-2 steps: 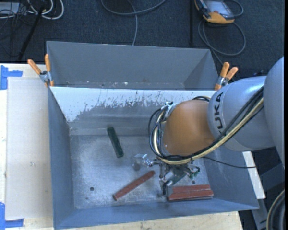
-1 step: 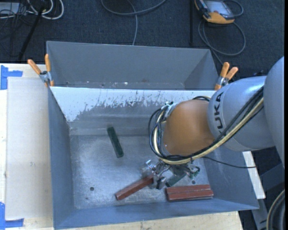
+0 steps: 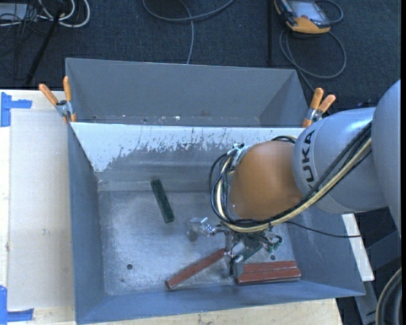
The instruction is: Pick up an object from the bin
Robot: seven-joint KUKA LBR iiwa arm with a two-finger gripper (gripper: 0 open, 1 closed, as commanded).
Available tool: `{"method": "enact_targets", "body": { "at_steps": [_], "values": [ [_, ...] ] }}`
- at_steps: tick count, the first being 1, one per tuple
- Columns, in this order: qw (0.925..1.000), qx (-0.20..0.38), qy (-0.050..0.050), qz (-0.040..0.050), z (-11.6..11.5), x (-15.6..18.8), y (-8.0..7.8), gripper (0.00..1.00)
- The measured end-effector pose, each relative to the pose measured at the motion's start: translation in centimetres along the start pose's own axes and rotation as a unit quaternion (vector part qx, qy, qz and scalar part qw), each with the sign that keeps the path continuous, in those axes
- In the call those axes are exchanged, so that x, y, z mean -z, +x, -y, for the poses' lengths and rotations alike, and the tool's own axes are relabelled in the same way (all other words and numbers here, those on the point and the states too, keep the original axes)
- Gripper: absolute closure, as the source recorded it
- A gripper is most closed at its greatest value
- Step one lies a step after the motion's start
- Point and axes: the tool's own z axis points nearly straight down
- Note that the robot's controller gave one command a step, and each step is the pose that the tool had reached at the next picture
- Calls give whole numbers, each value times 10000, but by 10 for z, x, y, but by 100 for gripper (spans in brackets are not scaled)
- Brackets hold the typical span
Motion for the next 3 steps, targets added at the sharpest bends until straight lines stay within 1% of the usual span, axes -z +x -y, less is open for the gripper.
{"method": "enact_targets", "body": {
  "at_steps": [1, 2, 3],
  "values": [
    [10000, -2, 1, 2, 0, 0, 0, 100],
    [9855, 1696, 17, 25, -3, 89, -47, 100],
    [9837, 1800, -17, -14, -23, 43, -36, 100]
  ]
}}
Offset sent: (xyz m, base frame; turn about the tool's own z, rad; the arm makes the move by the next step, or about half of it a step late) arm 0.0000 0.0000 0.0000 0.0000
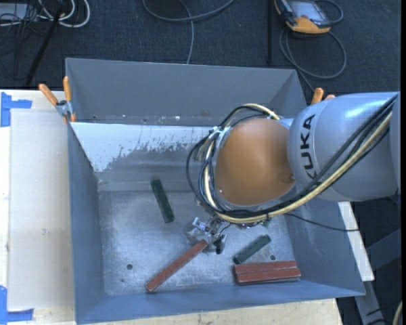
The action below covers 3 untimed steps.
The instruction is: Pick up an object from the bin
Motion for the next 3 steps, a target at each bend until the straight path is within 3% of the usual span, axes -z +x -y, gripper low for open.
{"method": "enact_targets", "body": {
  "at_steps": [1, 2, 3],
  "values": [
    [10000, -21, 18, 15, 2, 3, -1, 0],
    [9997, -259, -5, -7, -57, -41, -9, 0],
    [9996, -281, 40, 39, -52, -37, -10, 100]
  ]
}}
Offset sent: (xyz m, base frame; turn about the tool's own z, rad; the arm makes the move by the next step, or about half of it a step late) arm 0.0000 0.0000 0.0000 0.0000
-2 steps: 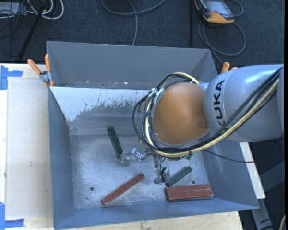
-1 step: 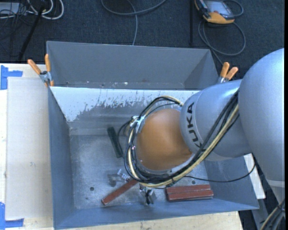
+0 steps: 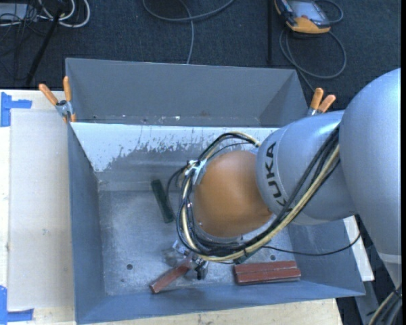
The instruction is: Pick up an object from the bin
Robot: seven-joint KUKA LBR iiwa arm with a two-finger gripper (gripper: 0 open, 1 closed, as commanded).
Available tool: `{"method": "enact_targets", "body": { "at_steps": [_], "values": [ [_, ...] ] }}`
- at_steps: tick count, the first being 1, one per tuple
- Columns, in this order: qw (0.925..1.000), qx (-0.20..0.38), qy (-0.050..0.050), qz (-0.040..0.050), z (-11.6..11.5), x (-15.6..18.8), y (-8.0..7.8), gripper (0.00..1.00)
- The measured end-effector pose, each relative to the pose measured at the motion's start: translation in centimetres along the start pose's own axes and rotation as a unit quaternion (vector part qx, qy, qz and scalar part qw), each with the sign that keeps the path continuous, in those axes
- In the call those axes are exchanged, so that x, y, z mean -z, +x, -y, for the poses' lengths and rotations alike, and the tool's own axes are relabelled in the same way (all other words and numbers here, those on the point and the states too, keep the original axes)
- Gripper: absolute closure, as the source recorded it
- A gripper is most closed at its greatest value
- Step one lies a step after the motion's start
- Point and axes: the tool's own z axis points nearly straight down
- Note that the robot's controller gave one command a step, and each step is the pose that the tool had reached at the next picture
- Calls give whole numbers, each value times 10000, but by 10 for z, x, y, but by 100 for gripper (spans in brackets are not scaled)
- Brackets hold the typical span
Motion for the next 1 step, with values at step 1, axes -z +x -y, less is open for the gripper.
{"method": "enact_targets", "body": {
  "at_steps": [1],
  "values": [
    [10000, 22, 13, 7, -4, 155, 4, 100]
  ]
}}
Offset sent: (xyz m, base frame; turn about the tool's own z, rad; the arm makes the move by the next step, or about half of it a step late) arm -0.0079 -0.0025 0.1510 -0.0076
